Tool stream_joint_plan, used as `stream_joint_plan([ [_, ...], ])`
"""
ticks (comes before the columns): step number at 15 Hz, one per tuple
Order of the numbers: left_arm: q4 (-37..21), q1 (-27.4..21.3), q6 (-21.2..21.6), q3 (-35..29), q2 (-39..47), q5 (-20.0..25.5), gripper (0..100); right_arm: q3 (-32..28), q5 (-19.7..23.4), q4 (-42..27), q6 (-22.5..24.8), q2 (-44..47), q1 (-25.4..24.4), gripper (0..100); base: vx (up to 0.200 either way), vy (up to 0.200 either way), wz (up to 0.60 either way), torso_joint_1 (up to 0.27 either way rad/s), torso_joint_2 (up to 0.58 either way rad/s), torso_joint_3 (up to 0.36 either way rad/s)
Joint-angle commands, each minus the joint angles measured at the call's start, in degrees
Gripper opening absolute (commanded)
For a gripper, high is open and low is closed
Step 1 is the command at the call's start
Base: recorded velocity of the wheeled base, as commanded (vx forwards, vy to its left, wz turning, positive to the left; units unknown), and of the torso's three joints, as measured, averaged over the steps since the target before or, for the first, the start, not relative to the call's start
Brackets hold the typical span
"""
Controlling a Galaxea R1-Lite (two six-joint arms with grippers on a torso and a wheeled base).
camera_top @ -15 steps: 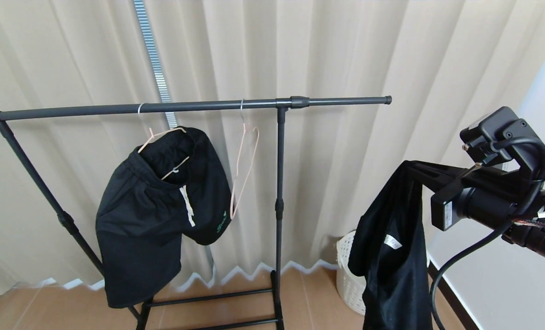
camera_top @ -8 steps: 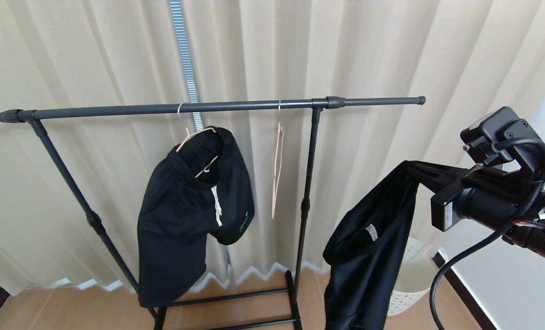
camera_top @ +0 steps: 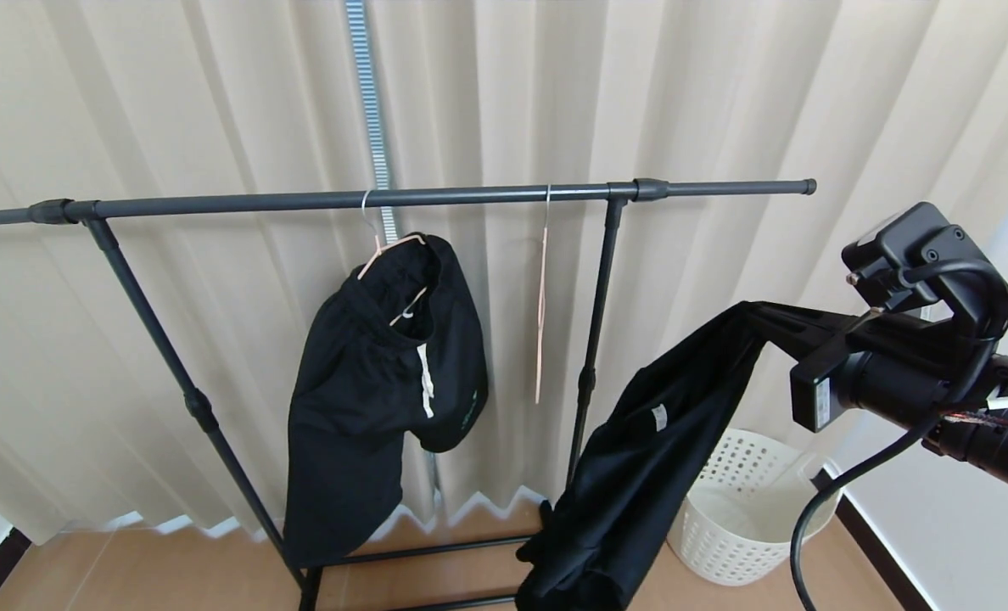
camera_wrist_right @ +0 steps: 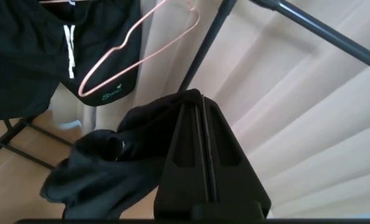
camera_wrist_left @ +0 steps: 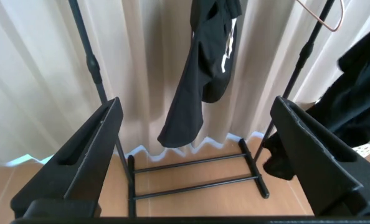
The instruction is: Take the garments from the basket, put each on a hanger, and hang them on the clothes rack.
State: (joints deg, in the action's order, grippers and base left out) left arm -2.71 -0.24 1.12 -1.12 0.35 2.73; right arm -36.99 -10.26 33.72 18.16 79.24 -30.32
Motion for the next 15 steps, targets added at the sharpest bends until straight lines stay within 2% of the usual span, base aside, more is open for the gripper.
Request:
stream_joint_plan([
  [1, -0.02, -0.02, 0.02, 0.07, 0.09, -0.01, 100, 0.07, -0.02, 0.03, 0.03, -0.14, 0.00, 0, 0.000, 0.000, 0.00, 0.000, 0.00, 0.000],
  [4, -0.11, 0.16, 0.90, 0.07, 0.17, -0.45, 100, 1.21, -0.19, 0.03, 0.64, -0.05, -2.11, 0, 0.000, 0.000, 0.00, 0.000, 0.00, 0.000],
  [5, -0.37, 0.42, 2.22, -0.64, 0.61, -2.20, 100, 1.39, -0.28, 0.03, 0.56, -0.23, -3.17, 0, 0.000, 0.000, 0.00, 0.000, 0.00, 0.000],
  [7, -1.07, 2.88, 1.60, -6.17, 13.01, -3.26, 100, 2.18, 2.62, 0.03, 0.56, -1.02, -3.70, 0, 0.000, 0.000, 0.00, 0.000, 0.00, 0.000],
  [9, -0.99, 0.95, -1.56, -13.29, 26.28, -1.24, 100, 2.62, 7.54, -0.06, 0.29, -1.10, -3.61, 0, 0.000, 0.000, 0.00, 0.000, 0.00, 0.000],
  [10, -0.81, -3.80, -6.92, -20.32, 39.55, -1.06, 100, 3.24, 8.42, -0.06, -0.41, -1.19, -3.61, 0, 0.000, 0.000, 0.00, 0.000, 0.00, 0.000],
  [11, -0.81, -6.44, -9.30, -22.87, 43.50, -1.15, 100, 3.32, 8.42, -0.06, -1.03, -1.02, -3.61, 0, 0.000, 0.000, 0.00, 0.000, 0.00, 0.000],
  [12, -0.99, -16.46, -17.91, -30.61, 53.26, -1.68, 100, 3.32, 7.98, -0.06, -2.70, -1.02, -4.05, 0, 0.000, 0.000, 0.00, 0.000, 0.00, 0.000],
  [13, -1.07, -25.24, -23.80, -35.62, 60.12, -3.87, 100, 3.15, 6.57, -0.14, -3.22, -1.37, -7.04, 0, 0.000, 0.000, 0.00, 0.000, 0.00, 0.000],
  [14, -1.07, -25.24, -23.80, -35.62, 60.12, -3.87, 100, 3.15, 6.57, -0.14, -3.22, -1.37, -7.04, 0, 0.000, 0.000, 0.00, 0.000, 0.00, 0.000],
  [15, -0.63, -33.95, -25.12, -41.42, 71.63, -9.59, 100, 2.01, 0.42, -0.06, -6.39, -1.37, -11.87, 0, 0.000, 0.000, 0.00, 0.000, 0.00, 0.000],
])
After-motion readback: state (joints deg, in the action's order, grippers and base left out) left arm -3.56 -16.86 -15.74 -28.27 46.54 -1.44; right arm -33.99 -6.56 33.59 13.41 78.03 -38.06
